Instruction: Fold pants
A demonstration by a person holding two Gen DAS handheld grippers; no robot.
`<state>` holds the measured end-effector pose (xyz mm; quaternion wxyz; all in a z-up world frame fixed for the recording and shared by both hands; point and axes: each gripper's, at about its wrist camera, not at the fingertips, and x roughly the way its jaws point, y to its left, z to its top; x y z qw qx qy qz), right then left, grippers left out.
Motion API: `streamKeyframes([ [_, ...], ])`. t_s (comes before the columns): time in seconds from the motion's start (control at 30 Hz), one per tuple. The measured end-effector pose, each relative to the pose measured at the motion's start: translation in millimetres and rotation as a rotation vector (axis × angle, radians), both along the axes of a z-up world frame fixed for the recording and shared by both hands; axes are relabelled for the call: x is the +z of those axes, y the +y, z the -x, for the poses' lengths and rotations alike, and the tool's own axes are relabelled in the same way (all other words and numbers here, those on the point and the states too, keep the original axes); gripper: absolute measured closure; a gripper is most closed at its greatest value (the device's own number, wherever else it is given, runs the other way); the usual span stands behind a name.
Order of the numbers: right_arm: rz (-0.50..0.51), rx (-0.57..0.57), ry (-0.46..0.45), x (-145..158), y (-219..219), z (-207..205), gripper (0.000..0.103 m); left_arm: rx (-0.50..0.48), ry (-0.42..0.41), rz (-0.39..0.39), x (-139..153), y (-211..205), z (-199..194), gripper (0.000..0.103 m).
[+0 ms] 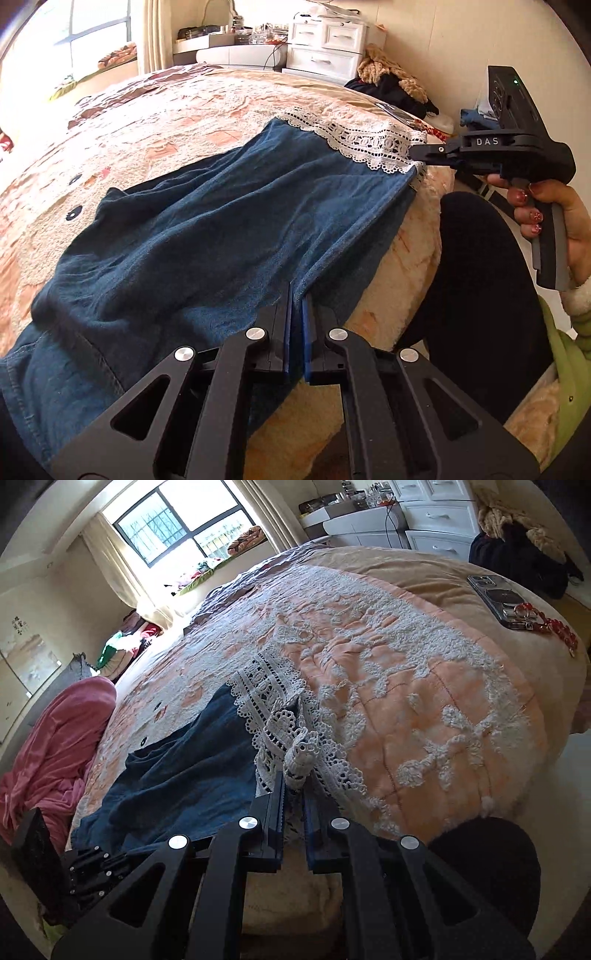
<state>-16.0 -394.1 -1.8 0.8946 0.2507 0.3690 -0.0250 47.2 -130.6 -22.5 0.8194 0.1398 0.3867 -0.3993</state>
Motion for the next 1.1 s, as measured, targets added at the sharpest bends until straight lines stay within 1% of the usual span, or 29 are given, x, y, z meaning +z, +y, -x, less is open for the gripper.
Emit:
streamKeyframes([
  [0.1, 0.000, -0.008, 0.017, -8, -2, 1, 0.095, 0.006, 0.004, -0.010, -3, -2, 2, 0.102],
  [0.23, 0.034, -0.005, 0.039, -13, -2, 4, 0.095, -0.003, 0.009, -0.010, -6, -4, 7, 0.101],
  [0.33, 0.077, -0.010, 0.032, -4, -1, 10, 0.090, 0.005, -0.002, -0.029, -9, -7, 10, 0.101],
  [0.4, 0.097, -0.002, 0.006, 8, 0, 15, 0.089, 0.012, 0.006, -0.021, -10, -7, 8, 0.101],
  [0.47, 0.123, 0.005, -0.024, 19, 6, 17, 0.087, 0.016, 0.007, -0.019, -10, -5, 8, 0.101],
  [0.57, 0.201, 0.021, -0.061, 33, 19, 15, 0.086, 0.023, 0.003, -0.026, -12, -6, 9, 0.101],
  [0.6, 0.218, 0.027, -0.057, 33, 22, 13, 0.085, 0.027, 0.002, -0.028, -12, -7, 10, 0.101],
  [0.7, 0.250, 0.013, -0.006, 24, 19, 10, 0.085, 0.037, 0.011, -0.021, -13, -6, 10, 0.101],
  [0.73, 0.249, 0.017, 0.010, 18, 16, 9, 0.084, 0.040, 0.013, -0.018, -13, -5, 9, 0.101],
  [0.77, 0.237, 0.013, 0.028, 13, 12, 9, 0.080, 0.041, 0.012, -0.019, -13, -5, 10, 0.101],
  [0.8, 0.218, 0.002, 0.040, 8, 7, 10, 0.080, 0.042, 0.012, -0.020, -13, -6, 10, 0.101],
  [0.9, 0.192, -0.011, 0.031, 8, -5, 14, 0.072, 0.050, 0.020, -0.014, -12, -5, 9, 0.100],
  [0.93, 0.200, -0.024, 0.020, 11, -9, 16, 0.071, 0.056, 0.021, -0.013, -11, -4, 8, 0.099],
  [1.0, 0.210, -0.040, -0.043, 24, -13, 24, 0.071, 0.067, 0.021, -0.014, -9, -1, 8, 0.099],
  [1.03, 0.204, -0.033, -0.070, 30, -13, 25, 0.069, 0.074, 0.020, -0.013, -8, 1, 8, 0.098],
  [1.1, 0.176, 0.038, -0.103, 37, -4, 21, 0.067, 0.081, 0.022, -0.009, -7, 4, 7, 0.096],
])
